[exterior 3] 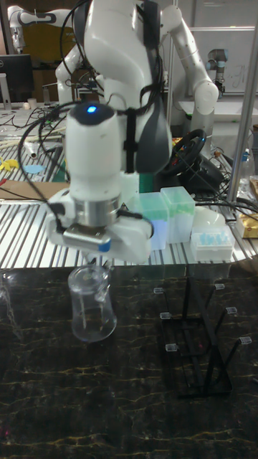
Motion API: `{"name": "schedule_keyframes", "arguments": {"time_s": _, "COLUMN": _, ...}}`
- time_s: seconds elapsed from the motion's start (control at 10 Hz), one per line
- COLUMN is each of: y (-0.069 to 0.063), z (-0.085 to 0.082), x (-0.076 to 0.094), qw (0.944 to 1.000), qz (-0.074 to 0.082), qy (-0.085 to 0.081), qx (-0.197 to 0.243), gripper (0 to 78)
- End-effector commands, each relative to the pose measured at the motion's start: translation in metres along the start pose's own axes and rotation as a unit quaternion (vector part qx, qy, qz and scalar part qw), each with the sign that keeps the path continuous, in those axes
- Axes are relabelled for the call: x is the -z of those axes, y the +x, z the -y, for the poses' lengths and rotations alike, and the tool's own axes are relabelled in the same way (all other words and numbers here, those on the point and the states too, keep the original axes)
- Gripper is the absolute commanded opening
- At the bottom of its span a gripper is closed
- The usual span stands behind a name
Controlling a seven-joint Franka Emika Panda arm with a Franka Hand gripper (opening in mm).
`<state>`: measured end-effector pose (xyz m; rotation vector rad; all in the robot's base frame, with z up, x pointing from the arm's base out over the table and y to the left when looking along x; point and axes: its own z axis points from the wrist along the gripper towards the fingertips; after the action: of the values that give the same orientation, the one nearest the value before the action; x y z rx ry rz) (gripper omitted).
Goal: Put the cup on the cup rack
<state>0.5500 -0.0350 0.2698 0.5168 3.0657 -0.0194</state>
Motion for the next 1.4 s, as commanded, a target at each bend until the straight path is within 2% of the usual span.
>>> {"name": "schedule_keyframes", "arguments": {"time_s": 0.1, "y": 0.01, "z": -0.007, "x": 0.012, "qw": 0.9999, "qz": 0.001, "qy": -0.001, "qx": 0.01, "gripper": 1.1}}
{"name": "schedule_keyframes", "arguments": {"time_s": 0.5, "y": 0.01, "z": -0.007, "x": 0.012, "qw": 0.9987, "qz": 0.002, "qy": 0.0, "qx": 0.051, "gripper": 1.1}}
{"name": "schedule_keyframes", "arguments": {"time_s": 0.6, "y": 0.01, "z": -0.007, "x": 0.012, "qw": 0.9973, "qz": 0.013, "qy": -0.009, "qx": 0.072, "gripper": 1.1}}
{"name": "schedule_keyframes", "arguments": {"time_s": 0.7, "y": 0.01, "z": -0.007, "x": 0.012, "qw": 0.9969, "qz": 0.017, "qy": -0.01, "qx": 0.076, "gripper": 1.1}}
{"name": "schedule_keyframes", "arguments": {"time_s": 0.9, "y": 0.011, "z": -0.009, "x": 0.013, "qw": 0.9978, "qz": 0.011, "qy": -0.006, "qx": 0.064, "gripper": 1.1}}
{"name": "schedule_keyframes", "arguments": {"time_s": 1.2, "y": 0.02, "z": -0.039, "x": 0.03, "qw": 0.9987, "qz": 0.003, "qy": 0.0, "qx": 0.051, "gripper": 1.1}}
{"name": "schedule_keyframes", "arguments": {"time_s": 1.3, "y": 0.027, "z": -0.052, "x": 0.037, "qw": 0.9986, "qz": -0.002, "qy": 0.01, "qx": 0.051, "gripper": 1.1}}
{"name": "schedule_keyframes", "arguments": {"time_s": 1.4, "y": 0.027, "z": -0.053, "x": 0.038, "qw": 0.9987, "qz": -0.003, "qy": 0.01, "qx": 0.051, "gripper": 1.1}}
